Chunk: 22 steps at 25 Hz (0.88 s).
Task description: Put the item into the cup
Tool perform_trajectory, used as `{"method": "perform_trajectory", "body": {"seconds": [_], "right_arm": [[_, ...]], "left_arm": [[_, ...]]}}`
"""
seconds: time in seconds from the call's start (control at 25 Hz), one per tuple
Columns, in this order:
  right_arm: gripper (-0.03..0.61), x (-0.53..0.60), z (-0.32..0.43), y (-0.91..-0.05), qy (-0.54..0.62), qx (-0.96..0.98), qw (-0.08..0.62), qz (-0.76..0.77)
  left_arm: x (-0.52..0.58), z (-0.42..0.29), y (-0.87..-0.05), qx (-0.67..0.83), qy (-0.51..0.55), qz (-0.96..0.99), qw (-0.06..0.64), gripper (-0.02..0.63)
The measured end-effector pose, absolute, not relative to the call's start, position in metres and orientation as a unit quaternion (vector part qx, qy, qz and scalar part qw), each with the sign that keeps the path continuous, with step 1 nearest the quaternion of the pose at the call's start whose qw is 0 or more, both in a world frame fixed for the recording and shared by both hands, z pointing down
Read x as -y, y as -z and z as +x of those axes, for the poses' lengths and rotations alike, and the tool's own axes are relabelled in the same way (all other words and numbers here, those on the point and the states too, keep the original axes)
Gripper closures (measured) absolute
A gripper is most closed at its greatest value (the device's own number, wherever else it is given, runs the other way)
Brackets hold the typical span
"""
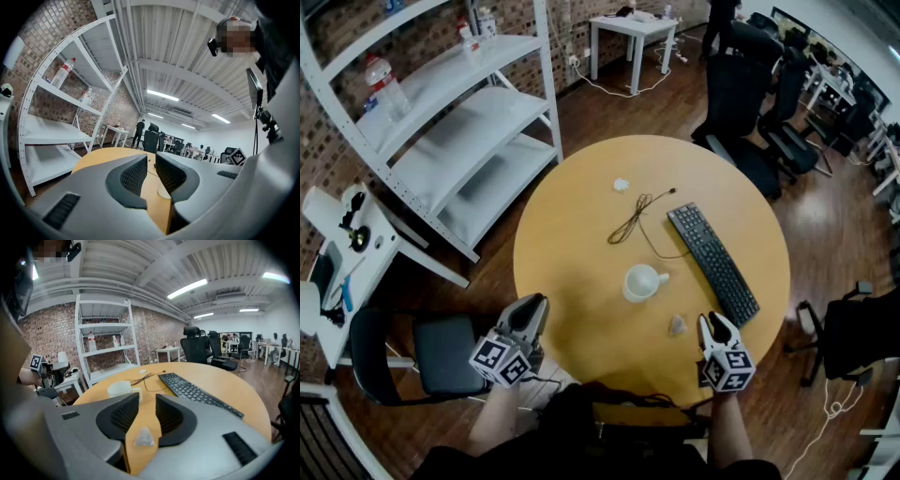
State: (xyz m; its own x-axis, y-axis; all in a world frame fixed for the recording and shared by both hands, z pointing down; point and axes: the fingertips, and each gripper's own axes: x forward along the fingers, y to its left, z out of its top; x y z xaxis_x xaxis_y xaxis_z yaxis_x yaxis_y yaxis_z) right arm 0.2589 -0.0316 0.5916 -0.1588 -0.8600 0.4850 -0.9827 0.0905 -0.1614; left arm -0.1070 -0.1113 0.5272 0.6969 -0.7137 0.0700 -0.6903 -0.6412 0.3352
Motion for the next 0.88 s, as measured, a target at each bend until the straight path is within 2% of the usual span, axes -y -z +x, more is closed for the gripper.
{"method": "perform_trajectory", "body": {"seconds": [0.2,0.28,0.52,0.76,0.84,0.88], "right_arm": [[0.373,0.045,0.244,-0.652,-0.263,0.723,0.222,0.599],[0.368,0.048,0.239,-0.674,-0.276,0.718,0.257,0.585],[0.368,0.057,0.241,-0.724,-0.293,0.690,0.338,0.569],[0.368,0.054,0.242,-0.733,-0.290,0.677,0.345,0.582],[0.407,0.052,0.243,-0.733,-0.292,0.672,0.348,0.585],[0.455,0.051,0.242,-0.732,-0.296,0.672,0.348,0.583]], "left_arm": [[0.117,-0.118,-0.534,0.397,0.028,0.901,0.173,0.557],[0.115,-0.123,-0.536,0.404,0.023,0.897,0.177,0.557],[0.104,-0.142,-0.543,0.424,0.010,0.885,0.191,0.557],[0.097,-0.151,-0.553,0.429,0.000,0.880,0.205,0.557],[0.099,-0.150,-0.552,0.425,0.000,0.881,0.206,0.557],[0.101,-0.149,-0.552,0.422,0.002,0.883,0.206,0.557]]}}
